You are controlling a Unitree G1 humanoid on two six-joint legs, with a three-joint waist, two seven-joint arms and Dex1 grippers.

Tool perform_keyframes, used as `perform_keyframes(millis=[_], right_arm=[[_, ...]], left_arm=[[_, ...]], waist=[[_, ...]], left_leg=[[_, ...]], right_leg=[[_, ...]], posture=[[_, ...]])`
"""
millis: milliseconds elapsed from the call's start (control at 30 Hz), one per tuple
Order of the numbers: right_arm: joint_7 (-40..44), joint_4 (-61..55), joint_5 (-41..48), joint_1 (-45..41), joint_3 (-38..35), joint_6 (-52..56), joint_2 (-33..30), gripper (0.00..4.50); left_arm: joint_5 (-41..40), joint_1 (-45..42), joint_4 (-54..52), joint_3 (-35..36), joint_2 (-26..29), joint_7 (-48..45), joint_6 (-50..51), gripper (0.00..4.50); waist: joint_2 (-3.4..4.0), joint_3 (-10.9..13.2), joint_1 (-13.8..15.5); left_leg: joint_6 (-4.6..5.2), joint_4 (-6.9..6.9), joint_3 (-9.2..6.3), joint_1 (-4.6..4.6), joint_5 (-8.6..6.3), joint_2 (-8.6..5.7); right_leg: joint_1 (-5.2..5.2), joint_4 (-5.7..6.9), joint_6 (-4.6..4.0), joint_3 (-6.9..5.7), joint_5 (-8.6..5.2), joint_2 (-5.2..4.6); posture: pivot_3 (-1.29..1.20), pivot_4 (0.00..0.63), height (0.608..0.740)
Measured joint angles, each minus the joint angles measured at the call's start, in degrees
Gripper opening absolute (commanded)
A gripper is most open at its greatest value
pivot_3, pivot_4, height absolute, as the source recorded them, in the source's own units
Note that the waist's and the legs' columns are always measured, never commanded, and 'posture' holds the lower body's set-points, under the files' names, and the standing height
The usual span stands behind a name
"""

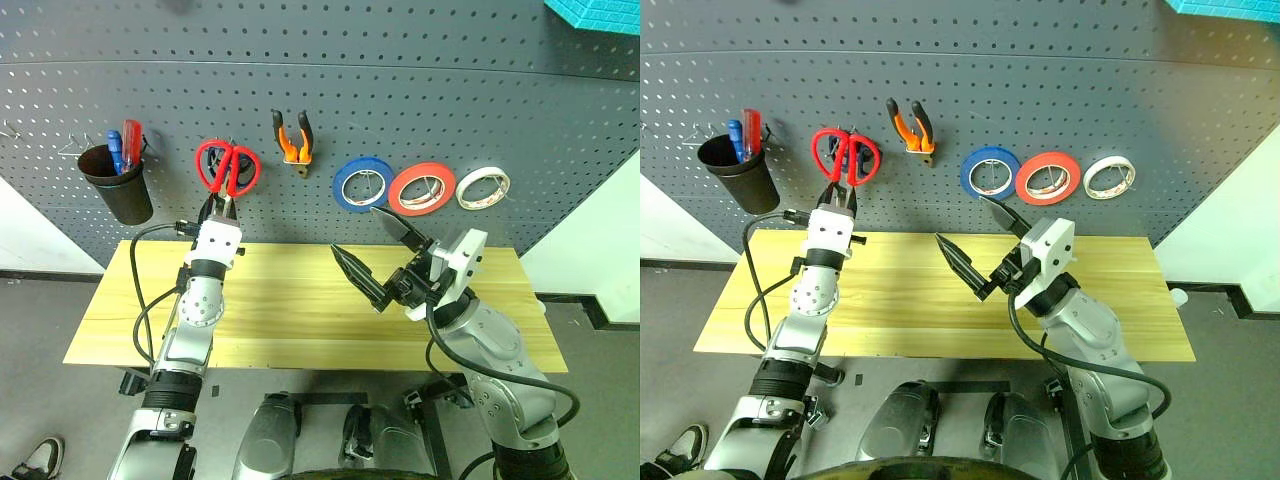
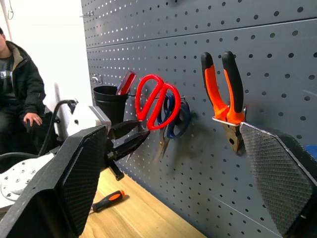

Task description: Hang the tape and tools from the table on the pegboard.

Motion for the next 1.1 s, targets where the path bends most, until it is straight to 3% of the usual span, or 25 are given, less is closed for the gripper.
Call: perform_keyframes(millis=[533,867,1100], right_arm=[[-0.65,0.00,-1.03,0.02,0.32,-0.02,-0.10,4.50],[-1.22,-0.02,-1.49,0.15,0.42,-0.01,-0.11,4.50],[-1.19,0.00,-1.71,0.16,0.52,-0.02,-0.15,4.50]], left_arm=[[0.33,-10.06,19.63,-0.87,-0.76,2.85,-5.38,1.05],[0.66,-10.24,21.14,-1.46,-0.67,3.35,-4.96,4.36],[1.07,-7.91,20.31,-1.42,0.37,4.48,-6.16,4.47]], waist=[[-0.10,-0.45,-0.06],[-0.16,-0.61,-0.05],[-0.15,-0.73,-0.07]], left_leg=[[0.00,0.06,0.06,0.01,0.00,-0.04],[0.00,0.10,0.06,0.02,0.00,-0.03],[0.00,0.10,0.05,0.04,0.00,-0.03]], right_leg=[[0.03,0.08,-0.01,-0.02,0.01,0.01],[0.03,0.13,-0.01,-0.02,0.01,0.01],[0.03,0.17,-0.02,-0.02,0.01,0.00]], posture=[[0.25,0.084,0.676],[0.26,0.085,0.676],[0.26,0.088,0.676]])
